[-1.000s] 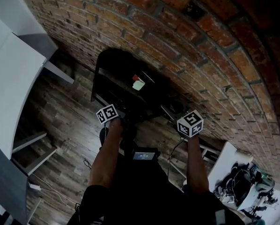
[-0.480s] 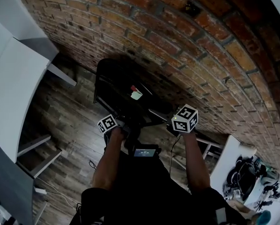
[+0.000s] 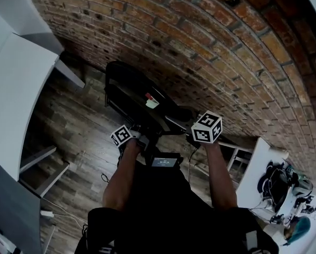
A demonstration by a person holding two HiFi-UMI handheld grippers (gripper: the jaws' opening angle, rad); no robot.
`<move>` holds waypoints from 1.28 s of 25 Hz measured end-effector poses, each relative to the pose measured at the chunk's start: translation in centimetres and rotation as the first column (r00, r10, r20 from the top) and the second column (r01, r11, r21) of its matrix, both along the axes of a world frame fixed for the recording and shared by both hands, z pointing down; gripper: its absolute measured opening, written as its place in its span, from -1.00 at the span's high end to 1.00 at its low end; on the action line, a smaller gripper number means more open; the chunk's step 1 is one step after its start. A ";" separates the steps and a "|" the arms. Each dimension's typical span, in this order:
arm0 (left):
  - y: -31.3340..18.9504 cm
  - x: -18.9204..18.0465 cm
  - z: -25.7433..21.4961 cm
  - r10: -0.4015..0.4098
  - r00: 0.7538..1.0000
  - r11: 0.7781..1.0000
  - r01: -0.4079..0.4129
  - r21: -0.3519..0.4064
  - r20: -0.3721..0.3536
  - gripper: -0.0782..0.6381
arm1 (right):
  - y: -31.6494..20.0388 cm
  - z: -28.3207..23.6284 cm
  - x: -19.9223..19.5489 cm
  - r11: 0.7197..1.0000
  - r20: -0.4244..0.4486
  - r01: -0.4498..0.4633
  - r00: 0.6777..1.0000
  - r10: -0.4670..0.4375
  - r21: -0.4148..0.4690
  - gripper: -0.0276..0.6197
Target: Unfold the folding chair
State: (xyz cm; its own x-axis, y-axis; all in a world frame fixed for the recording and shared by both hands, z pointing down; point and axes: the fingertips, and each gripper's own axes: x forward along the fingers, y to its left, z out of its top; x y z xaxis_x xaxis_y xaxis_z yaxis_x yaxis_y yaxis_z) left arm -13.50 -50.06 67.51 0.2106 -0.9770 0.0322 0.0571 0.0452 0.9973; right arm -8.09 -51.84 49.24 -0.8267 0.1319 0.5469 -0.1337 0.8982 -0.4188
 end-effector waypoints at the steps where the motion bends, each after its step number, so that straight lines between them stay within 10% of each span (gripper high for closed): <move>1: 0.3 0.0 0.0 -0.001 1.000 1.000 0.001 0.002 -0.002 0.71 | 0.4 -0.1 -0.1 1.000 -0.001 -0.001 1.000 0.001 0.008 0.56; 32: 16.3 1.8 0.6 0.077 0.994 0.997 -0.076 -0.017 0.080 0.71 | 19.6 -0.4 0.8 0.987 -0.047 -0.089 0.994 0.096 0.134 0.55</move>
State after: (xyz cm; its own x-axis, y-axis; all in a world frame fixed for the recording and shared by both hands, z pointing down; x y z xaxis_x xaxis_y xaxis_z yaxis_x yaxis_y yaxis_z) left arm -11.68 -33.71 68.15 0.2808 -0.9575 0.0657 -0.0275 0.0604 0.9978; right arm -7.26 -32.25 48.86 -0.8013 -0.0200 0.5980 -0.2377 0.9278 -0.2875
